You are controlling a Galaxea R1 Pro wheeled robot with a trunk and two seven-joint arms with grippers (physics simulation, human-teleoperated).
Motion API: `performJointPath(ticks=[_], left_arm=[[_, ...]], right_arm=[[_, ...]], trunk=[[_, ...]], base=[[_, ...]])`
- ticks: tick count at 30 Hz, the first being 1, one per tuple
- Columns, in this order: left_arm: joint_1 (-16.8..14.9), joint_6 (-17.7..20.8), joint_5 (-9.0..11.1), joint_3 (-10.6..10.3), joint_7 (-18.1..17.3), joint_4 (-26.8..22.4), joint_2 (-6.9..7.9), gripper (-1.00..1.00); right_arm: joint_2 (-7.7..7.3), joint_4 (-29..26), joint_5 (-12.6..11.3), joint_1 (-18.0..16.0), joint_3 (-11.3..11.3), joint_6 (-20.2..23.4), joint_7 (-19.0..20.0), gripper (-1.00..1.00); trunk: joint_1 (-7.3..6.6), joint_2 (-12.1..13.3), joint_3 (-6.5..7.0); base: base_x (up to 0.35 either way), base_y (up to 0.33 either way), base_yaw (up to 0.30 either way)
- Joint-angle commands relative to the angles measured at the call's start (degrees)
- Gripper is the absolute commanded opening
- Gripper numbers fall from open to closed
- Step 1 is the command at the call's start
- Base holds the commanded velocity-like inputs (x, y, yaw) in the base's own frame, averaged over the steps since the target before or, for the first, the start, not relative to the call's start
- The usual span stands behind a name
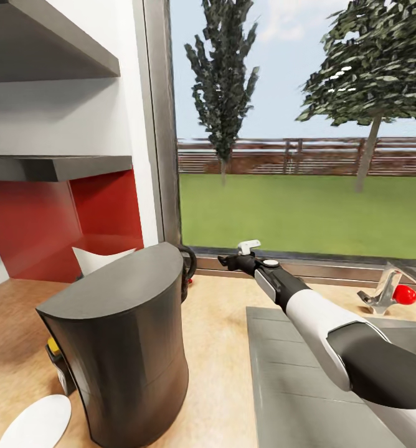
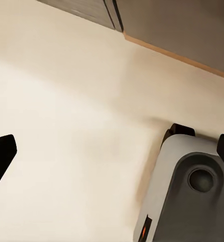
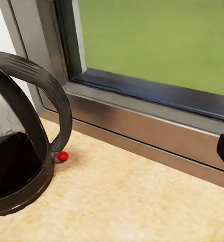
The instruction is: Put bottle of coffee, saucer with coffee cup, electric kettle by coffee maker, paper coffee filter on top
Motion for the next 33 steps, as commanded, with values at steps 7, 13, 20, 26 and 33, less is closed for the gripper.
performJointPath(ticks=[7, 13, 20, 26, 33], left_arm=[[0.0, -0.2, 0.0, 0.4, 0.0, 0.1, -0.04, 1.0], [5.2, -0.1, -0.1, 0.4, -0.2, 0.2, 0.12, 1.0], [7.6, -0.1, -0.1, 0.4, -0.2, 0.2, 0.3, 1.0], [7.9, -0.1, -0.1, 0.4, -0.2, 0.2, 0.24, 1.0], [8.0, -0.1, -0.1, 0.3, -0.2, 0.2, 0.14, 1.0]], right_arm=[[0.0, -0.1, -0.7, 0.0, 0.3, 0.3, 0.1, 1.0], [-0.03, 0.0, -0.6, 0.0, 0.2, 0.3, 0.1, 1.0], [-0.03, 0.6, -0.6, 0.0, 0.2, 0.3, 0.1, 1.0], [-0.03, 2.0, -0.6, 0.0, 0.2, 0.2, 0.1, 1.0], [0.08, 3.2, -0.5, 1.3, 0.3, -5.2, -0.2, 1.0]], trunk=[[0.02, -0.1, -0.1], [0.02, -0.1, -0.1], [0.02, -0.1, -0.1], [0.02, -0.1, -0.1], [0.02, -0.1, -0.1]], base=[[0.028, 0.033, 0.0], [0.034, 0.046, 0.0], [0.0, 0.0, 0.0], [0.0, 0.0, 0.0], [0.0, 0.0, 0.0]])
